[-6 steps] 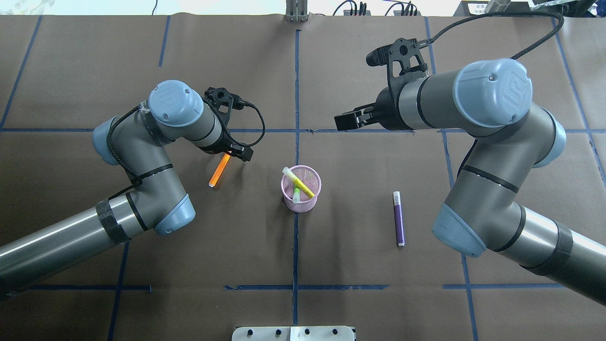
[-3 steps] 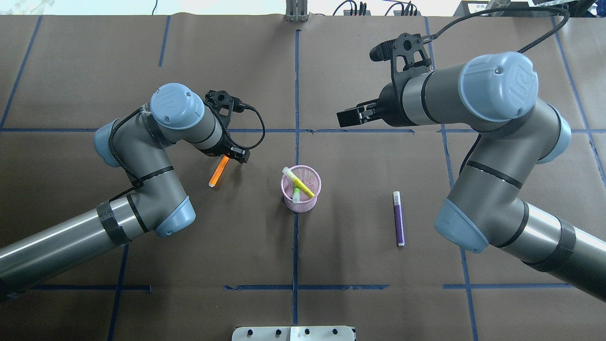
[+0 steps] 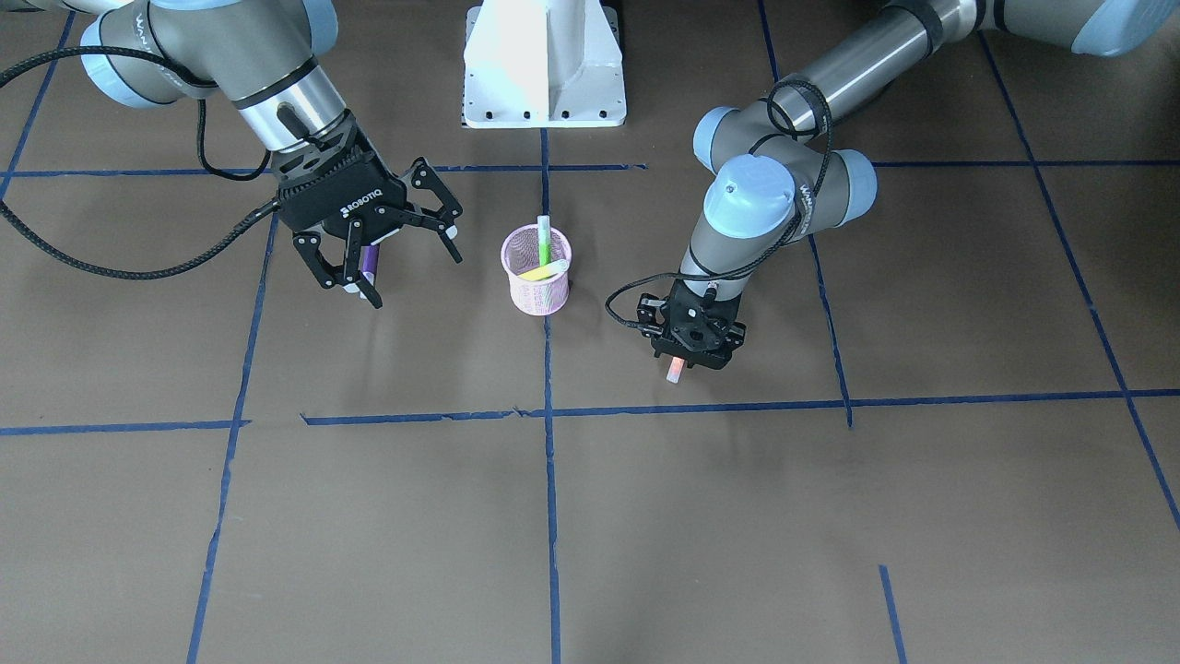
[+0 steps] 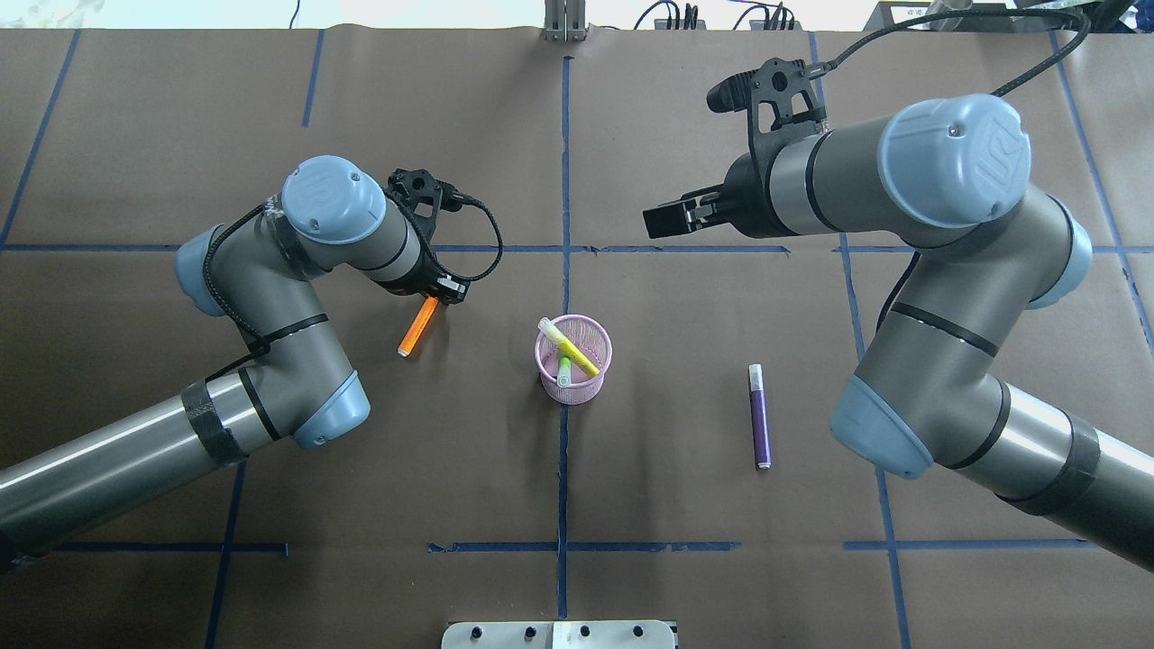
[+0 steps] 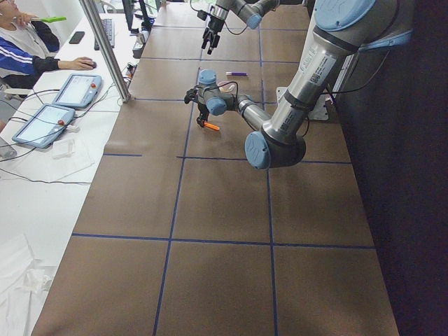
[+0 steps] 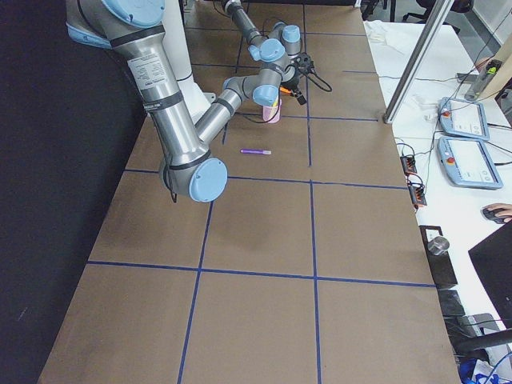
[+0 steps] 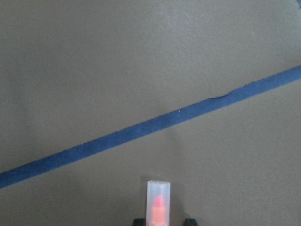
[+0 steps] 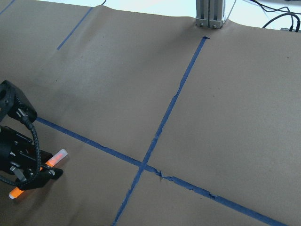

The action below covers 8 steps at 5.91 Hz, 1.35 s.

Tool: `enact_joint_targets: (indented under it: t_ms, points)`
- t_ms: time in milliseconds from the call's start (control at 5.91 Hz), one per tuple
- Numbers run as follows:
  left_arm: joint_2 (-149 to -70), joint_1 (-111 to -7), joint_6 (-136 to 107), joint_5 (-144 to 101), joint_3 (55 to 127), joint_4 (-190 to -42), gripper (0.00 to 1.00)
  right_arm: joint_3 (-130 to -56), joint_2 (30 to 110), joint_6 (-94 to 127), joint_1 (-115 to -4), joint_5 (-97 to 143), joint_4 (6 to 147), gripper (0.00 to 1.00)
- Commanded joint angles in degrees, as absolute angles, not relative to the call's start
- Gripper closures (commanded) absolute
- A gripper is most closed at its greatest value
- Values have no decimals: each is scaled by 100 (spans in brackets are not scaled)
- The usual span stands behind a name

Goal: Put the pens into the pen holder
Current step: 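Withdraw the right gripper from the cup while the left holds the orange marker, then lift the orange marker upright with the left gripper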

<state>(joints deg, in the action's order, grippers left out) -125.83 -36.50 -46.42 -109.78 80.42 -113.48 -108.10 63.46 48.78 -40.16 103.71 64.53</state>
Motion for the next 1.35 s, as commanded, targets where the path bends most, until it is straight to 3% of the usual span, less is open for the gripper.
enact_joint_targets:
  t_ms: [0, 169, 677, 1185]
  points:
    - [-12577, -3647, -4658, -10978, 8059, -11382, 100, -10811, 6346, 4878, -4017, 10371, 6460, 0]
    - [-12577, -3682, -4789, -10986, 8120, -11391, 100, -10811, 6346, 4878, -4043, 10397, 6469, 0]
    - [-12463, -4015, -4729, -11057, 9419, -11861, 100, -10941, 6485, 4895, -4517, 11433, 7449, 0]
    - [-12244, -4069, -5507, -10908, 9475, -14572, 100, -10969, 6731, 4895, -4737, 11846, 8269, 0]
